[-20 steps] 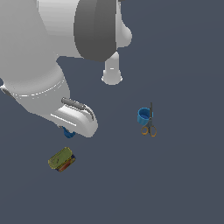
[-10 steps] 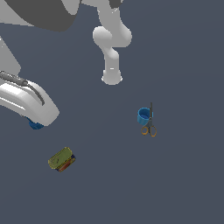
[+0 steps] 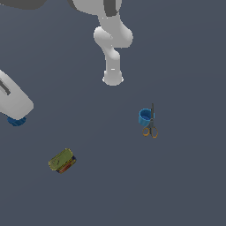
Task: Pick up a designated object from a clutter of objects.
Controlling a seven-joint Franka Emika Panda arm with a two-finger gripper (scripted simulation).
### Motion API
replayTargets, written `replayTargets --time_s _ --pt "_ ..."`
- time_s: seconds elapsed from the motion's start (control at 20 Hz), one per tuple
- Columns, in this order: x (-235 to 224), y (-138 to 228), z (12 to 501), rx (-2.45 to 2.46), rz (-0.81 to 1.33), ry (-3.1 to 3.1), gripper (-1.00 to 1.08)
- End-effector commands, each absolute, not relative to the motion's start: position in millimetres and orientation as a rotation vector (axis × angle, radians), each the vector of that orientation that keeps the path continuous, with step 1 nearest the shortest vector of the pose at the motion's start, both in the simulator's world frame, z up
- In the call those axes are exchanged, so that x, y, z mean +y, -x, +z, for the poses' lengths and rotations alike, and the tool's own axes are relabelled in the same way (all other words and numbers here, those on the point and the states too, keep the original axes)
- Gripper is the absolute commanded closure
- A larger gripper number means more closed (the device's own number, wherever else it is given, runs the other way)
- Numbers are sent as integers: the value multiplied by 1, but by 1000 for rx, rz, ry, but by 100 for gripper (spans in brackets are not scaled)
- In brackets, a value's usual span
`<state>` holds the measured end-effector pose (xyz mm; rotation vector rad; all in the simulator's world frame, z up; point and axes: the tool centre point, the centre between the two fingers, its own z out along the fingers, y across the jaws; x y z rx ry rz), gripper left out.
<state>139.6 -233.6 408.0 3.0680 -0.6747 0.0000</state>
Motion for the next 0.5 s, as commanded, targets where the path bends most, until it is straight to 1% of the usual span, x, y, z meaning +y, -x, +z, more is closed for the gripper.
replayTargets --time_s 0.0,0.45 --pt "-238 -140 412 -674 0 -3068 108" --pt "-243 -141 416 -674 0 -3068 108"
